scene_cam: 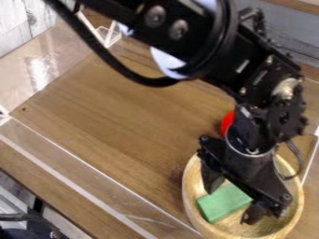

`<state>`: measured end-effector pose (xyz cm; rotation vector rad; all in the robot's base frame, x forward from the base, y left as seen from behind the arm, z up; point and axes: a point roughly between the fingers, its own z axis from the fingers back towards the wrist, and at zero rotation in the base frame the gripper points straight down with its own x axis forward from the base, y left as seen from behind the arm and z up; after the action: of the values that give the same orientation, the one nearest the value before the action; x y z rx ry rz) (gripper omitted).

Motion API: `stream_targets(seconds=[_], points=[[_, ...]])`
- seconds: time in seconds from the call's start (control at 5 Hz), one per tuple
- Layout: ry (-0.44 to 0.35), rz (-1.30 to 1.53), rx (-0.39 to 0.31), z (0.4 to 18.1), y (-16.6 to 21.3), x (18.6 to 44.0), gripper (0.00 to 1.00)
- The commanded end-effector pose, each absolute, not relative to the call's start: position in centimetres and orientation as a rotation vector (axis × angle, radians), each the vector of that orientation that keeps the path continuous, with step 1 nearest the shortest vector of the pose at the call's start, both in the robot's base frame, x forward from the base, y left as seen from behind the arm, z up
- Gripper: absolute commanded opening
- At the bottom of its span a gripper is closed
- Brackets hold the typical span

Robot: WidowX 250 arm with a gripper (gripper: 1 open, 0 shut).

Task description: Put the green block in the brown bowl

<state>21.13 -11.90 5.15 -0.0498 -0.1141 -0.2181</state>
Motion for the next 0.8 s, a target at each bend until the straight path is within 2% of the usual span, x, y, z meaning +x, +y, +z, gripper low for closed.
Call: stream_targets(seconds=[0.0, 0.2, 0.6], points=[[-0.130, -0.254, -0.056, 5.4, -11.7, 21.7, 1.00], [-0.126, -0.265, -0.051, 5.2, -11.2, 22.5, 0.00], [-0.137, -0.277, -0.027, 6.1, -11.6, 23.4, 0.00]])
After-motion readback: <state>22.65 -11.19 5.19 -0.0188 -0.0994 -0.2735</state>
